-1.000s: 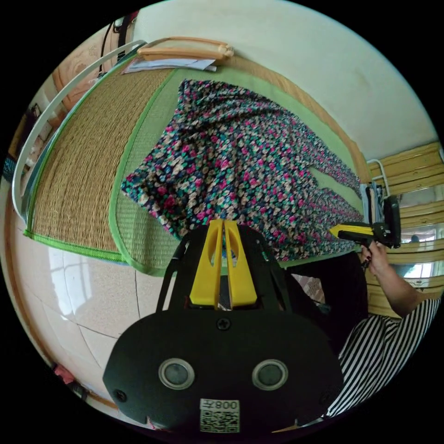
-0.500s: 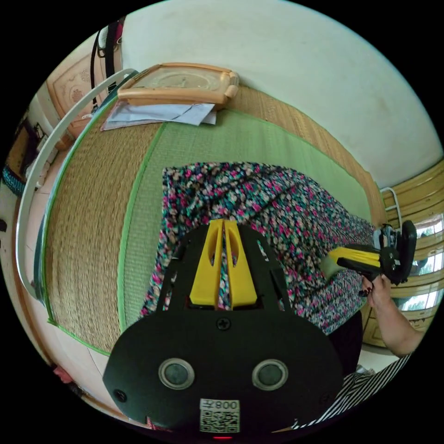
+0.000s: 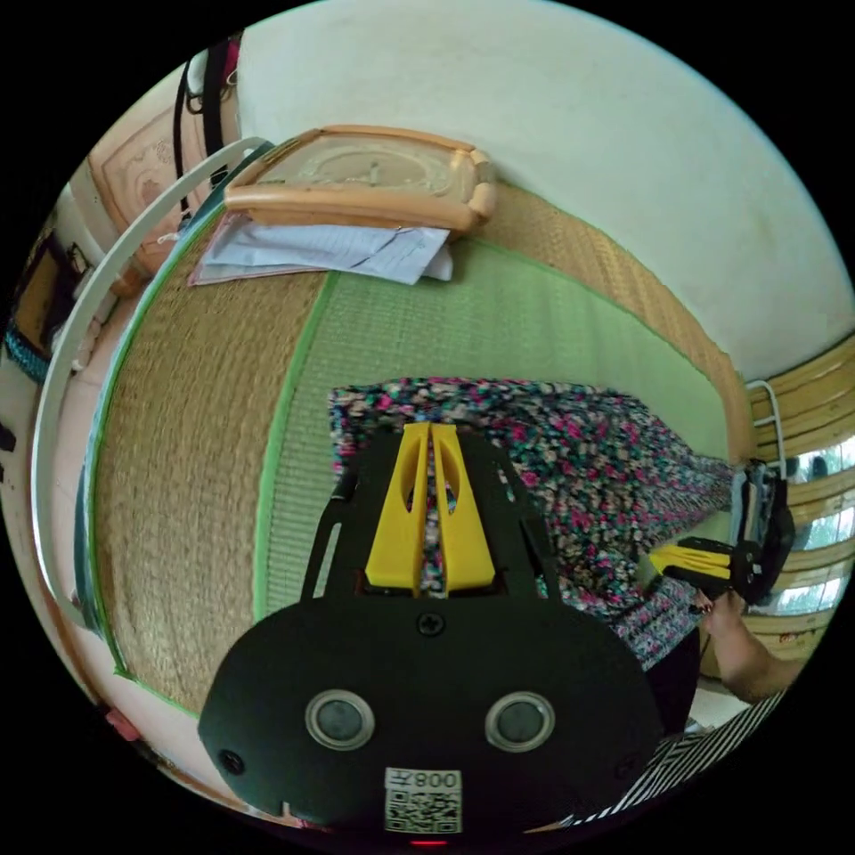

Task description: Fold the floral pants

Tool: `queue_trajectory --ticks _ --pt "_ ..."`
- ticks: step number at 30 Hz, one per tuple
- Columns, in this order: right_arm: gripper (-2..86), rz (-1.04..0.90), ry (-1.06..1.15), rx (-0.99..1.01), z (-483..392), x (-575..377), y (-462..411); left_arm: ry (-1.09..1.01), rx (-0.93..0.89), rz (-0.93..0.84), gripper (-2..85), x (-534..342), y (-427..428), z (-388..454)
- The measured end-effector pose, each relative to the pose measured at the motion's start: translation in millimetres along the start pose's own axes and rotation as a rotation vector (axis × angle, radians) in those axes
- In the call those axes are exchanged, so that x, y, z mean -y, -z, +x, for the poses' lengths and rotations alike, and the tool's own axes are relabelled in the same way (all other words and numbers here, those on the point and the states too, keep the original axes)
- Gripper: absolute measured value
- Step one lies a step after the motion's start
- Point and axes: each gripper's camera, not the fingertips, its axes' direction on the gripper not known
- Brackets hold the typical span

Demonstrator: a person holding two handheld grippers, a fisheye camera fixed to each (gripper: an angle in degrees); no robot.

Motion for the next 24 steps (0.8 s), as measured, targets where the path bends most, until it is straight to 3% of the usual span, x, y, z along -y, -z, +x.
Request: queue_trajectory --ticks 7,14,19,24 --pt "0.6 0.098 -0.248 -0.008 30 -83 64 -0.162 -0.191 -0.083 0.4 3 -138 32" --pt "4.7 0.252 -0.593 -0.185 83 -187 146 -0.535 -0.426 -0.203 3.2 3 -293 137" --pt "8.3 0.336 -0.855 -0.368 117 -273 209 -0.749 -0.453 -0.253 6.9 -3 -397 218" --pt "8.3 0.347 -0.941 -0.399 133 -309 230 -0.854 -0.464 -0.265 7.2 -3 -502 289"
